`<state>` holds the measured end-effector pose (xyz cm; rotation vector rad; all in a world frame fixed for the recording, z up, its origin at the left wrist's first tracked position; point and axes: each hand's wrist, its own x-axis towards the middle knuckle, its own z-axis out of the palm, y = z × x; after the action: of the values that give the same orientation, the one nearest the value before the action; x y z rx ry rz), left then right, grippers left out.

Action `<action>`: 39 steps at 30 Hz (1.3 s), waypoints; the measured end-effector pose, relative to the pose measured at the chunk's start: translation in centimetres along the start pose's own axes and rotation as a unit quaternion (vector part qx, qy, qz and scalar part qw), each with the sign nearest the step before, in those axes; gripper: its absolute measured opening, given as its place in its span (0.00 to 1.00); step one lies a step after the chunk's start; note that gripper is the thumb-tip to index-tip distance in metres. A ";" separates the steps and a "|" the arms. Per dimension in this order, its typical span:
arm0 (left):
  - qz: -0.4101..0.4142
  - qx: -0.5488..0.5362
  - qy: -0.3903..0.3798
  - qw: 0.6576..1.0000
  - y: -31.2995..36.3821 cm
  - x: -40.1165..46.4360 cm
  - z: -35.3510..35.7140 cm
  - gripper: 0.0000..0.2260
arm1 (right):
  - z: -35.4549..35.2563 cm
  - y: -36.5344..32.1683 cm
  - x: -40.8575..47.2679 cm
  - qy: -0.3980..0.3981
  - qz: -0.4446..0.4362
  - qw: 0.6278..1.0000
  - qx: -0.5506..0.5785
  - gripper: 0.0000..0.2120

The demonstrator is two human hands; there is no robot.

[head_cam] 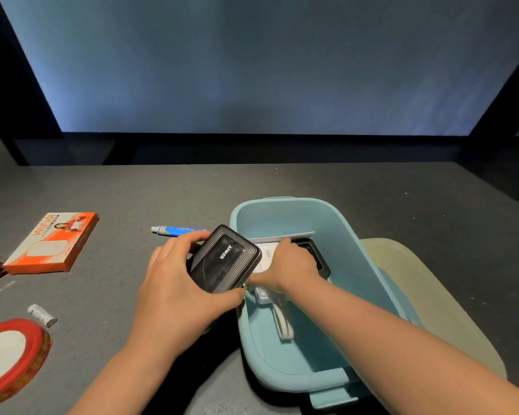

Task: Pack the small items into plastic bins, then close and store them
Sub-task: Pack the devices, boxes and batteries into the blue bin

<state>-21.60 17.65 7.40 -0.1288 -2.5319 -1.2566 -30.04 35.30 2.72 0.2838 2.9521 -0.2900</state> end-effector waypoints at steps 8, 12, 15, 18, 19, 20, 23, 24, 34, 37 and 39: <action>0.004 -0.020 -0.003 1.000 0.6 0.3 0.3 0.31 | -1.0 -0.1 1.0 -0.025 0.002 0.996 0.085 0.34; -0.017 -0.055 -0.010 0.998 1.1 0.8 0.6 0.32 | -3.4 1.9 0.1 -0.013 -0.025 0.991 0.134 0.16; -0.028 -0.085 -0.003 0.996 2.1 1.5 1.1 0.33 | -5.2 3.0 -2.1 -0.022 -0.048 0.899 0.434 0.14; -0.024 -0.103 0.003 0.994 3.7 2.4 2.0 0.33 | -6.7 2.7 -5.4 -0.175 -0.067 0.688 0.701 0.19; -0.021 -0.105 0.001 0.994 4.4 2.7 2.3 0.33 | -6.8 2.6 -6.1 -0.179 -0.085 0.668 0.717 0.17; -0.014 -0.101 -0.004 0.995 4.9 2.9 2.6 0.33 | -6.9 2.5 -6.5 -0.164 -0.100 0.668 0.719 0.13; -0.012 -0.102 -0.039 0.994 5.7 3.3 3.2 0.34 | -7.5 2.8 -6.3 -0.101 -0.093 0.685 0.716 0.09; -0.026 -0.130 -0.054 0.990 5.7 3.4 3.2 0.31 | -7.7 3.1 -5.9 -0.097 -0.082 0.681 0.721 0.10; -0.200 -0.360 -0.146 0.900 4.2 2.8 4.3 0.09 | -7.0 3.0 -4.5 -0.039 -0.021 0.782 0.621 0.08; -0.197 -0.362 -0.164 0.896 4.2 2.9 4.2 0.08 | -6.5 2.8 -4.7 -0.084 -0.028 0.793 0.603 0.14; -0.200 -0.361 -0.188 0.891 4.5 2.9 4.2 0.13 | -6.5 2.9 -4.8 -0.125 -0.032 0.794 0.594 0.19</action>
<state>-24.34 23.51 9.34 -0.0075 -2.2925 -2.5172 -25.70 38.57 9.37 0.2319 2.0922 -1.9718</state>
